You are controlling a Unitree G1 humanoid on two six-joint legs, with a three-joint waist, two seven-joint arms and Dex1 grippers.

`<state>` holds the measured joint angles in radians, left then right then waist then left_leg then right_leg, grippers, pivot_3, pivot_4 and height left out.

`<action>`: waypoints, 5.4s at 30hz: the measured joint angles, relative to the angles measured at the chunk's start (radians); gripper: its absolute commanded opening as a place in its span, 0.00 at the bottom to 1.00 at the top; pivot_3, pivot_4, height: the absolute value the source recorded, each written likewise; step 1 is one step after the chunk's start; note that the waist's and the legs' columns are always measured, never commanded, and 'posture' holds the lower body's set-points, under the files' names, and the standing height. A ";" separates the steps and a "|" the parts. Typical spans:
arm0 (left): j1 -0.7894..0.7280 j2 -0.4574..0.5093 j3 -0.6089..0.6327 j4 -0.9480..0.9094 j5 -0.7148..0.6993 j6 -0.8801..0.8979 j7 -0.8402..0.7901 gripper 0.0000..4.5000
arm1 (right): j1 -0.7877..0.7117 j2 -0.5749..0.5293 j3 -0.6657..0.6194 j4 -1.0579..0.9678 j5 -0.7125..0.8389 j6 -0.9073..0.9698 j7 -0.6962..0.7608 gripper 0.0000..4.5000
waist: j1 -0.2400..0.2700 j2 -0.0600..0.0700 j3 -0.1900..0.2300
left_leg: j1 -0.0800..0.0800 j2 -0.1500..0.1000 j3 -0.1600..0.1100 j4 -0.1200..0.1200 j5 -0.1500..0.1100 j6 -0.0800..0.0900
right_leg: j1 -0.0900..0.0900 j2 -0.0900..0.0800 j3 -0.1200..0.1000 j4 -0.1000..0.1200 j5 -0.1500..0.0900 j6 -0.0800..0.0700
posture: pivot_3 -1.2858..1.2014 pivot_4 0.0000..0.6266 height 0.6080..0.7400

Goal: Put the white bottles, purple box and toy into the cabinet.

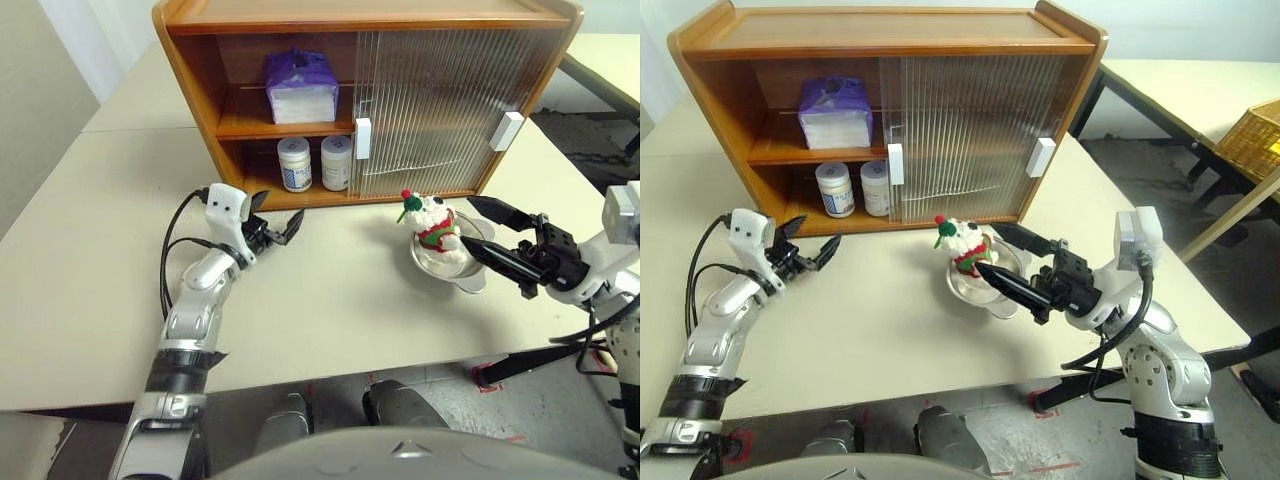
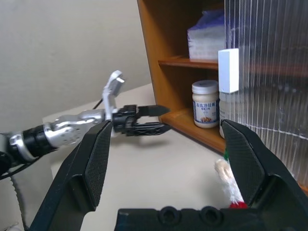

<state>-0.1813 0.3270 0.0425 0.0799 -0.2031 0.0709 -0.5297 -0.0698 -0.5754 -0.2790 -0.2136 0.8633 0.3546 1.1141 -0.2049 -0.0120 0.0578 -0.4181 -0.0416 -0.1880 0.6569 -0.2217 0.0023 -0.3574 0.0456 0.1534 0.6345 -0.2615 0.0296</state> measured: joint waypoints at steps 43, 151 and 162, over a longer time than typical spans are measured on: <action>-0.396 -0.185 -0.167 0.181 -0.027 -0.005 -0.161 0.01 | -0.004 -0.005 -0.012 0.016 -0.030 -0.024 -0.001 1.00 | 0.032 0.003 -0.005 | 0.001 -0.005 0.007 0.005 0.004 0.020 | 0.004 -0.006 -0.001 0.000 0.001 0.011 | 0.39 0.04 1.00; -0.414 -0.190 -0.150 0.176 0.019 -0.057 -0.095 0.01 | 0.017 0.042 -0.009 0.016 -0.053 -0.064 -0.022 1.00 | 0.001 0.012 -0.018 | -0.003 -0.008 0.008 0.005 0.007 0.023 | 0.003 -0.008 0.001 -0.001 -0.001 0.013 | 0.39 0.06 1.00; -0.489 -0.296 -0.178 0.334 0.088 -0.143 -0.003 0.01 | 0.053 0.031 -0.009 -0.014 -0.049 -0.056 -0.027 1.00 | -0.016 0.010 -0.016 | -0.001 -0.008 0.009 0.004 0.007 0.023 | 0.004 -0.007 0.002 -0.001 -0.006 0.023 | 0.38 0.09 1.00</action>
<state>-0.6699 0.0309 -0.1353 0.4137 -0.1150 -0.0718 -0.5323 -0.0165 -0.5445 -0.2881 -0.2275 0.8148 0.2982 1.0876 -0.2214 -0.0017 0.0420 -0.4195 -0.0494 -0.1785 0.6612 -0.2151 0.0253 -0.3538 0.0382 0.1551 0.6337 -0.2675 0.0524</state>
